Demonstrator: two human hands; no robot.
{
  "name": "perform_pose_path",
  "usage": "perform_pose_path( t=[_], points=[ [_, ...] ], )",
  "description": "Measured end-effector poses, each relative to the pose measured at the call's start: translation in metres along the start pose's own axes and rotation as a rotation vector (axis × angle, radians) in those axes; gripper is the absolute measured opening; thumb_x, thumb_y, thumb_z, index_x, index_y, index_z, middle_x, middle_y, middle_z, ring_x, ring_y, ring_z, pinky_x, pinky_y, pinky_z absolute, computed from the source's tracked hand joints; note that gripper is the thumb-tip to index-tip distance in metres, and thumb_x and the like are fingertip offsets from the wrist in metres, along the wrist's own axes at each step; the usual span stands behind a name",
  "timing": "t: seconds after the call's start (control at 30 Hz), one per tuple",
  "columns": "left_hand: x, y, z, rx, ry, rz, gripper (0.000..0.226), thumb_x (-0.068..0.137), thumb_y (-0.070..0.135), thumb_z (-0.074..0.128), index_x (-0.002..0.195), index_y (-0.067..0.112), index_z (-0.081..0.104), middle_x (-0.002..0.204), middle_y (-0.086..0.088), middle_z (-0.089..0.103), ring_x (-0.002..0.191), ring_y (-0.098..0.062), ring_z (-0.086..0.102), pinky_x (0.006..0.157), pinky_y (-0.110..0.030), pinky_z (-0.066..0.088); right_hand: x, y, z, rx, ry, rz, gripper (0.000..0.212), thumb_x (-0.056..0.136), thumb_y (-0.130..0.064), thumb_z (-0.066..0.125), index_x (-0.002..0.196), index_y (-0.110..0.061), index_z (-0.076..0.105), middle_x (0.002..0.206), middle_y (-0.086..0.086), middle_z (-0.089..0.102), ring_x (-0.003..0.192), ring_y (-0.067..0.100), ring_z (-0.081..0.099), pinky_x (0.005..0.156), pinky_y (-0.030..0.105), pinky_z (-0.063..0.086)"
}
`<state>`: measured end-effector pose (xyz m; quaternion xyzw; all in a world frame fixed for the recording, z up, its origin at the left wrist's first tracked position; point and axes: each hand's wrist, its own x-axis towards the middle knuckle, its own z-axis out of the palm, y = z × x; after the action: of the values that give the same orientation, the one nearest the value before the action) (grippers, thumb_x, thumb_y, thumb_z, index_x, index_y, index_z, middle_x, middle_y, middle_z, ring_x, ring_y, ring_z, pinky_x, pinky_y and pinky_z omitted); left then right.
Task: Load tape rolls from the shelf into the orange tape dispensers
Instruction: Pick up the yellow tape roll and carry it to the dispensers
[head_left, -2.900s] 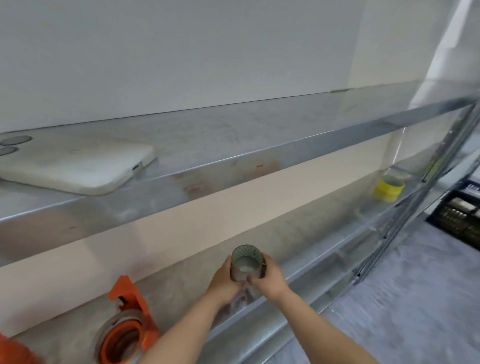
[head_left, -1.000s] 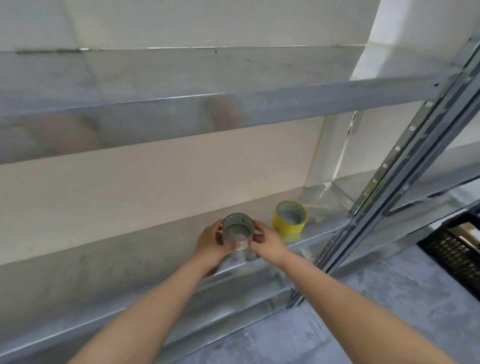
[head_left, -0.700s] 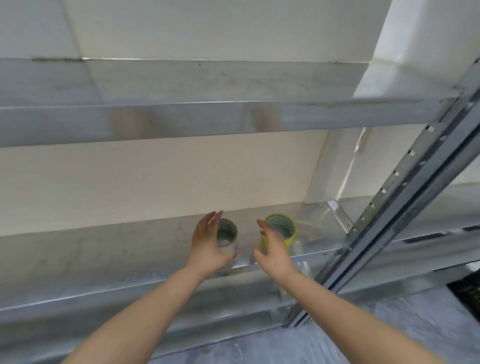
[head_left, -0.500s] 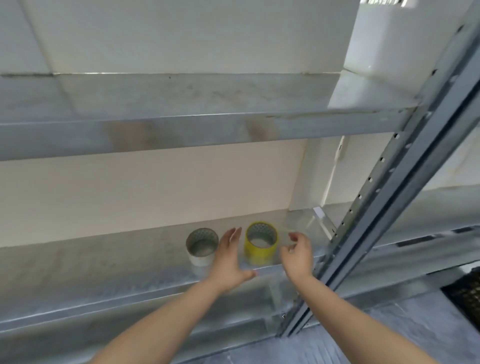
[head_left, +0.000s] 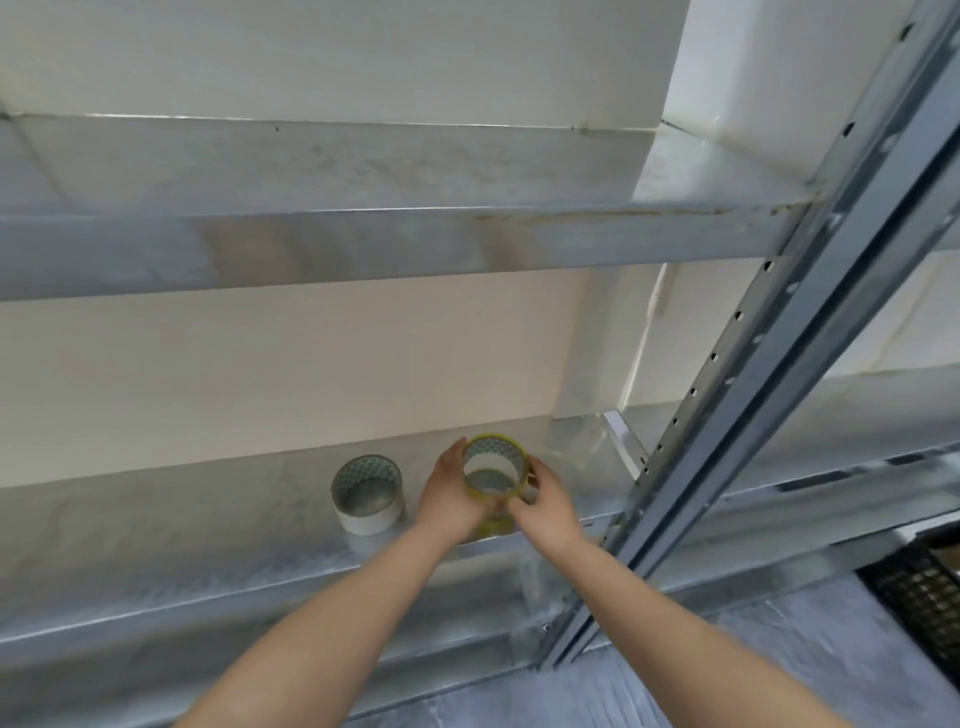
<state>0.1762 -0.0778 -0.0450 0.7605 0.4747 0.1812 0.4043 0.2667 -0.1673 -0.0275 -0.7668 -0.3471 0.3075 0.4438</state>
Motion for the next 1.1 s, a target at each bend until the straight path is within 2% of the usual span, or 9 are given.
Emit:
perform_pose_path(
  t=[0.07,0.17,0.33,0.43,0.57,0.7,0.77,1.0,1.1],
  points=[
    [-0.007,0.001,-0.009,-0.025,0.065,0.020,0.106,0.053,0.039,0.082,0.141,0.012,0.030,0.140,-0.007,0.044,0.131,-0.024,0.044,0.104,-0.029,0.037,-0.003,-0.009,0.000,0.003,0.040,-0.062,0.052,0.074,0.005,0.059,0.123,-0.012,0.050,0.110,-0.004,0.049,0.104,0.009,0.046,0.091,0.017,0.036],
    [-0.022,-0.001,-0.031,-0.019,0.188,0.052,0.106,0.054,0.038,0.083,0.141,0.010,0.030,0.140,-0.010,0.042,0.131,-0.023,0.039,0.105,-0.027,0.034,-0.008,-0.026,0.013,0.010,0.058,-0.141,0.057,0.073,-0.004,0.061,0.127,-0.009,0.045,0.119,0.000,0.046,0.111,0.011,0.044,0.100,0.024,0.036],
    [-0.056,-0.027,-0.090,-0.017,0.426,-0.002,0.077,0.045,0.048,0.075,0.115,0.023,0.053,0.111,0.001,0.058,0.111,-0.010,0.043,0.075,-0.002,0.029,-0.024,-0.065,0.066,0.090,-0.080,-0.291,0.058,0.064,-0.019,0.052,0.121,-0.010,0.048,0.116,0.000,0.048,0.110,0.019,0.051,0.101,0.034,0.043],
    [-0.090,-0.045,-0.135,-0.058,0.546,-0.059,0.085,0.049,0.042,0.083,0.123,0.021,0.048,0.119,0.000,0.049,0.115,-0.009,0.044,0.086,-0.006,0.029,-0.039,-0.088,0.110,0.129,-0.198,-0.353,0.048,0.076,-0.032,0.054,0.121,-0.015,0.049,0.120,0.006,0.054,0.108,0.025,0.057,0.097,0.042,0.049],
    [-0.143,-0.076,-0.189,-0.103,0.660,-0.139,0.097,0.056,0.034,0.085,0.135,0.012,0.035,0.129,-0.005,0.038,0.124,-0.015,0.042,0.096,-0.014,0.029,-0.074,-0.121,0.169,0.142,-0.368,-0.449,0.033,0.094,-0.018,0.049,0.125,-0.008,0.048,0.124,0.007,0.052,0.109,0.018,0.052,0.082,0.000,0.037],
    [-0.194,-0.112,-0.243,-0.112,0.755,-0.178,0.092,0.058,0.038,0.085,0.133,0.015,0.037,0.127,0.003,0.041,0.120,-0.008,0.043,0.093,-0.015,0.031,-0.114,-0.146,0.231,0.152,-0.489,-0.523,0.031,0.093,-0.014,0.049,0.124,-0.011,0.049,0.127,0.009,0.052,0.113,0.024,0.056,0.095,0.031,0.047],
    [-0.219,-0.129,-0.270,-0.109,0.779,-0.204,0.091,0.058,0.040,0.084,0.133,0.017,0.037,0.126,0.006,0.044,0.121,-0.010,0.044,0.090,-0.016,0.031,-0.136,-0.157,0.262,0.152,-0.528,-0.538,0.034,0.092,-0.011,0.050,0.125,-0.011,0.049,0.127,0.009,0.054,0.111,0.023,0.057,0.099,0.039,0.047],
    [-0.304,-0.210,-0.371,-0.087,0.836,-0.243,0.089,0.050,0.050,0.084,0.126,0.023,0.046,0.122,0.008,0.057,0.115,-0.008,0.051,0.098,-0.026,0.042,-0.226,-0.203,0.378,0.193,-0.633,-0.526,0.034,0.090,-0.013,0.051,0.124,-0.019,0.049,0.122,0.005,0.060,0.108,0.025,0.059,0.096,0.050,0.048],
    [-0.336,-0.243,-0.414,-0.093,0.852,-0.231,0.080,0.049,0.047,0.085,0.117,0.026,0.049,0.117,0.010,0.059,0.112,-0.009,0.054,0.096,-0.025,0.043,-0.262,-0.225,0.423,0.196,-0.665,-0.536,0.034,0.091,-0.011,0.051,0.124,-0.015,0.049,0.113,0.000,0.060,0.105,0.022,0.060,0.097,0.043,0.049]
  ],
)
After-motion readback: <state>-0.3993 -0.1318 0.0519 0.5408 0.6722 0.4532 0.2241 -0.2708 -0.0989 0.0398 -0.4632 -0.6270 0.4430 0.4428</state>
